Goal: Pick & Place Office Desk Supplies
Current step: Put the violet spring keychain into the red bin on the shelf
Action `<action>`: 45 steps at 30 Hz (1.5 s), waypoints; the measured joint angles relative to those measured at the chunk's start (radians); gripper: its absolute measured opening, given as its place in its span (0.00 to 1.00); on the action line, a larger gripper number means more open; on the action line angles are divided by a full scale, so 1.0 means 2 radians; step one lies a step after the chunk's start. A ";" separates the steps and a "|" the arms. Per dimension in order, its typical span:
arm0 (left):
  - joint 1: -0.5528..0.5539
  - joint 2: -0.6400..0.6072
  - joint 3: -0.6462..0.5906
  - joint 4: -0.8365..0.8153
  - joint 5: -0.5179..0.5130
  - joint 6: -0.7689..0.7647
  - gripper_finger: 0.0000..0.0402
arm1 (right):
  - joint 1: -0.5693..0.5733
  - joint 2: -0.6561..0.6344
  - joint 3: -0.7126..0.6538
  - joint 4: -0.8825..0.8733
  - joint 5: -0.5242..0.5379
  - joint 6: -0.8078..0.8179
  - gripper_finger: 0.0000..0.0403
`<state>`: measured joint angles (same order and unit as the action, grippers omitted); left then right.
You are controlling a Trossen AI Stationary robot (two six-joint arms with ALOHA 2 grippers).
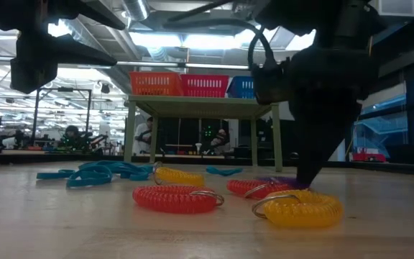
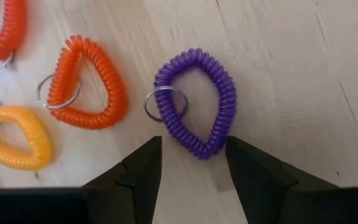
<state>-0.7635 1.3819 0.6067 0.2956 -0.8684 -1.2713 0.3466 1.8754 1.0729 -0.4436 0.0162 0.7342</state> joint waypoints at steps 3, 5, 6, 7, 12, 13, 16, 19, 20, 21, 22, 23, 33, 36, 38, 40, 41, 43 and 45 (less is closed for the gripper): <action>0.000 0.000 0.000 0.000 0.000 0.000 0.45 | 0.000 0.001 0.000 0.003 -0.002 0.009 0.46; 0.000 0.000 0.000 0.000 0.000 0.000 0.45 | 0.000 0.001 0.000 0.004 -0.002 0.011 0.46; 0.000 0.000 0.000 0.000 0.000 0.000 0.45 | 0.000 0.001 0.000 0.004 -0.002 0.013 0.46; 0.000 0.000 0.000 0.000 0.000 0.000 0.45 | 0.000 0.002 0.000 0.004 -0.002 0.013 0.46; 0.000 0.000 0.000 -0.004 0.001 0.002 0.45 | -0.001 0.002 -0.001 0.004 0.015 0.028 0.45; 0.000 0.000 0.000 -0.004 0.001 0.002 0.45 | -0.002 0.003 -0.001 0.003 0.016 0.033 0.45; 0.000 0.000 0.000 -0.004 0.001 0.002 0.45 | -0.006 0.005 0.000 -0.005 0.016 0.036 0.43; 0.000 0.000 0.000 -0.004 0.001 0.002 0.45 | -0.013 0.006 0.000 -0.012 0.014 0.037 0.40; 0.000 0.000 0.000 -0.004 0.001 0.002 0.45 | -0.014 0.006 0.000 -0.012 0.014 0.037 0.39; 0.000 0.000 0.000 -0.004 0.001 0.002 0.45 | -0.016 0.006 0.000 -0.013 0.014 0.037 0.37; 0.000 0.000 0.000 -0.004 0.001 0.002 0.45 | -0.017 0.006 0.000 -0.014 0.014 0.037 0.36; 0.000 0.000 0.000 -0.004 0.001 0.002 0.45 | -0.019 0.006 0.000 -0.014 0.013 0.037 0.34; 0.000 0.000 0.000 -0.004 0.001 0.004 0.45 | -0.025 0.006 -0.001 -0.021 0.006 0.039 0.12; 0.000 0.000 0.000 -0.004 0.000 0.005 0.45 | -0.026 0.006 -0.001 -0.018 0.000 0.047 0.08; 0.000 0.000 0.000 -0.004 0.000 0.005 0.45 | -0.026 0.006 -0.002 -0.016 -0.001 0.050 0.07; 0.000 0.000 0.000 -0.004 0.000 0.005 0.45 | -0.026 0.006 -0.002 -0.015 -0.003 0.053 0.07; 0.000 0.000 0.000 -0.004 0.000 0.005 0.45 | -0.026 0.006 -0.002 -0.014 -0.006 0.054 0.08; 0.000 0.000 0.000 -0.004 0.000 0.005 0.45 | -0.027 0.006 -0.002 -0.013 -0.015 0.057 0.09; 0.000 0.000 0.000 -0.004 0.000 0.004 0.45 | -0.027 0.005 -0.002 -0.012 -0.026 0.064 0.09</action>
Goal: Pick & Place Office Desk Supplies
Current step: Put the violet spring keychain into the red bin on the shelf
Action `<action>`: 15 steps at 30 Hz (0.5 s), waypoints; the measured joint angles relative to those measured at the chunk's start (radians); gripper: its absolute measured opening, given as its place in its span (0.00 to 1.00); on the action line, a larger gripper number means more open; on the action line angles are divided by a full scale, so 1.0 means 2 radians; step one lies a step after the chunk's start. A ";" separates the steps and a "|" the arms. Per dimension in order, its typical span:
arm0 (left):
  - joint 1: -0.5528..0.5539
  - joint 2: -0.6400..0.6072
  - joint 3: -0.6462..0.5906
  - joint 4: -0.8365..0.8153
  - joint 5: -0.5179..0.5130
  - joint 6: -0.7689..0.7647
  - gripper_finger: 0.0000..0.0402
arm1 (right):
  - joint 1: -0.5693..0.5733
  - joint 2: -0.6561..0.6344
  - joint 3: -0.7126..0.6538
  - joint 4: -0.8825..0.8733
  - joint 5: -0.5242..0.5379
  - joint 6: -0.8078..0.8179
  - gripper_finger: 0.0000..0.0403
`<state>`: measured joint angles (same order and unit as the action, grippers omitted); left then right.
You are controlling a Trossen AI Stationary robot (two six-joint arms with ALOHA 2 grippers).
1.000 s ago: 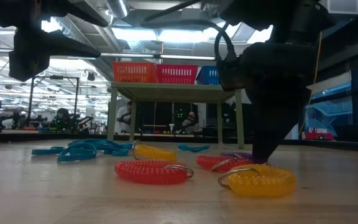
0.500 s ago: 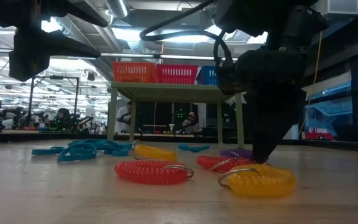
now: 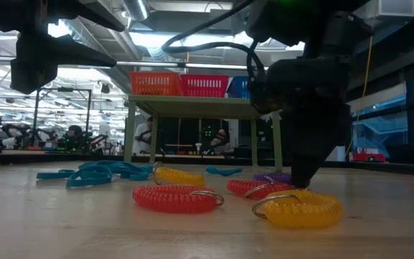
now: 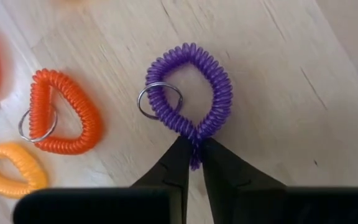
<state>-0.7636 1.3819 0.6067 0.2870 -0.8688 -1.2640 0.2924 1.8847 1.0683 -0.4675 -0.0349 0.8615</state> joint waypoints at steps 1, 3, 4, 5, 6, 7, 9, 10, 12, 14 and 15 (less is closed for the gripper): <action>0.000 0.000 0.000 0.000 0.000 0.000 0.45 | 0.000 -0.001 0.000 0.001 -0.002 0.002 0.09; 0.000 0.000 0.000 0.000 -0.001 0.000 0.45 | 0.001 -0.004 -0.001 0.004 -0.002 0.012 0.09; 0.000 0.000 0.000 0.000 -0.002 0.000 0.45 | 0.001 -0.007 -0.001 0.004 -0.004 0.017 0.09; 0.000 0.000 0.000 0.000 -0.002 0.000 0.45 | 0.001 -0.009 -0.001 0.006 -0.006 0.022 0.09; 0.000 0.000 0.000 0.000 -0.002 0.000 0.45 | 0.001 -0.011 -0.002 0.007 -0.007 0.024 0.09; 0.000 0.000 0.000 0.000 -0.002 0.000 0.45 | 0.001 -0.014 -0.003 0.009 -0.007 0.027 0.09; 0.000 0.000 0.000 0.000 -0.002 0.000 0.45 | 0.001 -0.021 -0.003 0.020 -0.013 0.036 0.09; 0.000 0.000 0.000 0.000 -0.002 0.000 0.45 | 0.002 -0.028 0.000 0.020 -0.015 0.039 0.09; 0.000 0.000 0.000 0.000 -0.002 0.000 0.45 | 0.002 -0.037 0.013 0.021 -0.016 0.039 0.09; 0.000 0.000 0.000 0.000 -0.003 0.000 0.45 | 0.002 -0.042 0.030 0.019 -0.016 0.037 0.09; 0.000 0.000 0.000 0.000 -0.003 0.001 0.45 | 0.002 -0.044 0.041 0.020 -0.014 0.035 0.09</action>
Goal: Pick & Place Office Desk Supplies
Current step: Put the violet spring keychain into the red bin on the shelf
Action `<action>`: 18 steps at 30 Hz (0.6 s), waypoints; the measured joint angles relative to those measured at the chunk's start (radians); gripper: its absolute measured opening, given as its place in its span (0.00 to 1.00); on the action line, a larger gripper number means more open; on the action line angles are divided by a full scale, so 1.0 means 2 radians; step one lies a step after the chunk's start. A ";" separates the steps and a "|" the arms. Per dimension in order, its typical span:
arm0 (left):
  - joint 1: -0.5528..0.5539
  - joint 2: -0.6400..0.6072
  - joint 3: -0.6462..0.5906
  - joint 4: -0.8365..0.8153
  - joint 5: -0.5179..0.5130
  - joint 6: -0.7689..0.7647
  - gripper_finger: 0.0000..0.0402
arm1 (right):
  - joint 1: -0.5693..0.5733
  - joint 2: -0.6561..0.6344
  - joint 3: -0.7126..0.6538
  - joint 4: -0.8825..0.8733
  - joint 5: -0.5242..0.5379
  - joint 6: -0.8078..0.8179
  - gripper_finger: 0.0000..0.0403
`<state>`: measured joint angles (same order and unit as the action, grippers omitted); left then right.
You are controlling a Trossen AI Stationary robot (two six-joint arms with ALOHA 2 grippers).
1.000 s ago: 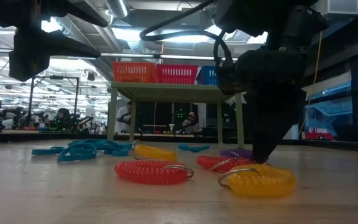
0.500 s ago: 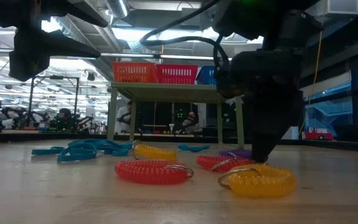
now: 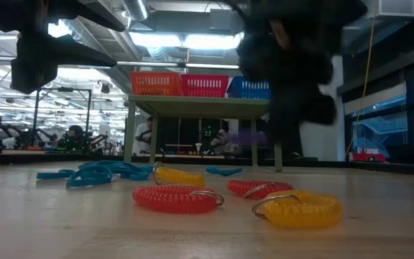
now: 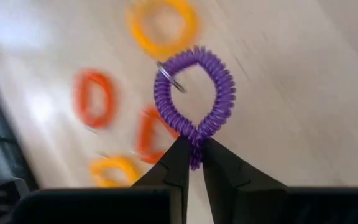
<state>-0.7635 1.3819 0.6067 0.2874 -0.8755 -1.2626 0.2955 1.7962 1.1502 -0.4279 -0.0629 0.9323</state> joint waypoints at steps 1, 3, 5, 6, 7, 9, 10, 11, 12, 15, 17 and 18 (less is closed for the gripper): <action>0.000 0.000 0.000 0.000 0.000 0.001 0.45 | 0.000 -0.002 0.011 0.000 0.003 -0.002 0.09; 0.000 0.000 0.000 0.000 -0.003 0.001 0.45 | 0.000 -0.004 0.035 0.001 0.011 -0.011 0.08; 0.000 0.000 0.000 0.000 -0.004 0.001 0.45 | 0.000 -0.004 0.055 -0.004 0.013 -0.016 0.08; 0.000 0.000 0.000 0.000 -0.004 0.001 0.45 | 0.000 -0.004 0.065 -0.005 0.014 -0.016 0.08; 0.000 0.000 0.000 0.000 -0.004 0.001 0.45 | 0.000 -0.004 0.075 -0.005 0.019 -0.017 0.08; 0.000 0.000 0.000 0.000 -0.006 0.001 0.45 | 0.000 -0.004 0.091 -0.005 0.028 -0.024 0.08; 0.000 0.000 0.000 0.000 -0.007 0.001 0.45 | 0.000 -0.004 0.101 -0.010 0.032 -0.027 0.08; 0.000 0.000 0.000 0.000 -0.007 0.001 0.45 | 0.000 -0.004 0.111 -0.015 0.037 -0.029 0.08; 0.000 0.000 0.000 0.000 -0.008 0.001 0.45 | -0.001 -0.004 0.121 -0.018 0.041 -0.035 0.08; 0.000 0.000 0.000 0.000 -0.008 0.001 0.45 | -0.005 -0.004 0.144 -0.023 0.053 -0.044 0.08; 0.000 0.000 0.000 0.000 -0.008 0.001 0.45 | -0.010 -0.004 0.160 -0.026 0.060 -0.052 0.08; 0.000 0.000 0.000 0.000 -0.008 0.001 0.45 | -0.013 -0.004 0.168 -0.026 0.065 -0.054 0.08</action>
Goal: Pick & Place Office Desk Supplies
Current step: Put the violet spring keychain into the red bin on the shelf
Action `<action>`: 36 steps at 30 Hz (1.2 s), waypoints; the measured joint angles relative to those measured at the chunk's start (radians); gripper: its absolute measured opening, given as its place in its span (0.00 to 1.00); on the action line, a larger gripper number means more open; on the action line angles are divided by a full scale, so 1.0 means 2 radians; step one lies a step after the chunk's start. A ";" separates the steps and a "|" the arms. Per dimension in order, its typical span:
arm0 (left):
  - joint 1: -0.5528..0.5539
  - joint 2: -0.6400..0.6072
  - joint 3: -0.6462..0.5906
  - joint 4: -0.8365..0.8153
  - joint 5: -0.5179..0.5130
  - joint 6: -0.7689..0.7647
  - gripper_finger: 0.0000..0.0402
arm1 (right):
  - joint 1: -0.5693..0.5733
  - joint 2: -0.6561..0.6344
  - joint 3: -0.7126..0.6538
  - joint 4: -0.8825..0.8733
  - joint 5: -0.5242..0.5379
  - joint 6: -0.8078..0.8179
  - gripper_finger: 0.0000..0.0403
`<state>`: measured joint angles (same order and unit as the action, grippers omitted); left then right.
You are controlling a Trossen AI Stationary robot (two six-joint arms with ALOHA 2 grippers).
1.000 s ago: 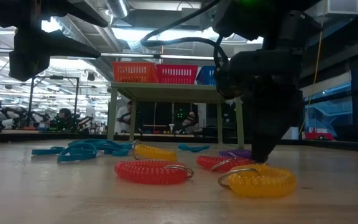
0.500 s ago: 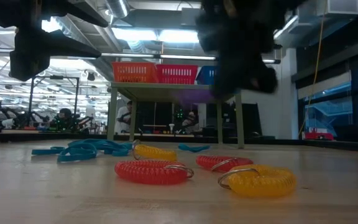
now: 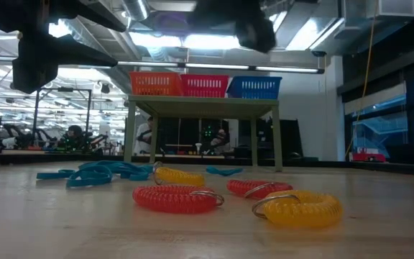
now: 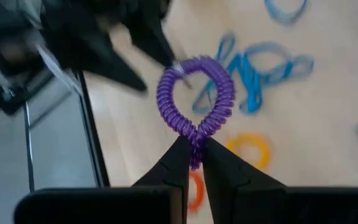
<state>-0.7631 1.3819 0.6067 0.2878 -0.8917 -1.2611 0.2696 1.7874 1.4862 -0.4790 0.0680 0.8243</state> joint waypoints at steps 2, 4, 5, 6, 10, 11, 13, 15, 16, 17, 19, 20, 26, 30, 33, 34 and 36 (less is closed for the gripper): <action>0.000 0.000 0.000 0.000 0.000 -0.002 0.45 | -0.007 0.000 0.016 0.002 0.009 -0.006 0.08; 0.000 0.000 0.000 0.000 0.000 -0.004 0.45 | -0.016 0.000 0.029 0.001 0.015 -0.014 0.08; 0.000 0.000 0.000 0.000 0.000 -0.005 0.45 | -0.020 0.000 0.036 0.001 0.018 -0.018 0.08; 0.000 0.000 0.000 0.000 0.000 -0.005 0.45 | -0.025 0.000 0.043 0.000 0.021 -0.024 0.08; 0.000 0.000 0.000 0.000 0.000 -0.005 0.45 | -0.045 0.000 0.075 0.002 0.027 -0.049 0.08; 0.000 0.000 0.000 0.000 0.000 -0.005 0.45 | -0.051 0.000 0.081 0.001 0.028 -0.055 0.08; 0.000 0.000 0.000 0.000 0.000 -0.005 0.45 | -0.065 0.000 0.093 -0.002 0.028 -0.065 0.08; 0.000 0.000 0.000 0.000 0.000 -0.005 0.45 | -0.080 0.000 0.105 -0.009 0.028 -0.075 0.08; 0.000 0.000 0.000 0.000 0.000 -0.005 0.45 | -0.087 0.000 0.112 -0.014 0.028 -0.080 0.08; 0.000 0.000 0.000 0.000 0.000 -0.005 0.45 | -0.094 0.000 0.118 -0.020 0.028 -0.086 0.08; 0.000 0.000 0.000 0.000 0.000 -0.005 0.45 | -0.109 0.000 0.128 -0.027 0.028 -0.095 0.08; 0.000 0.000 0.000 0.000 0.000 -0.005 0.45 | -0.116 -0.001 0.130 -0.028 0.028 -0.100 0.08; 0.000 0.000 0.000 0.000 0.000 -0.005 0.45 | -0.159 -0.001 0.135 -0.031 0.030 -0.116 0.08; 0.000 0.000 0.000 0.000 0.000 -0.005 0.45 | -0.182 -0.001 0.135 -0.031 0.045 -0.125 0.08; 0.000 0.000 0.000 0.000 0.000 -0.008 0.45 | -0.207 -0.001 0.135 -0.032 0.044 -0.129 0.08; 0.000 0.000 0.000 0.000 0.000 -0.008 0.45 | -0.215 -0.001 0.135 -0.034 0.044 -0.128 0.08; 0.000 0.000 0.000 0.000 0.002 -0.008 0.45 | -0.231 -0.001 0.136 -0.042 0.043 -0.129 0.08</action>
<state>-0.7631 1.3819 0.6067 0.2882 -0.8883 -1.2768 -0.1921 1.7855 1.7573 -0.5636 0.1535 0.5672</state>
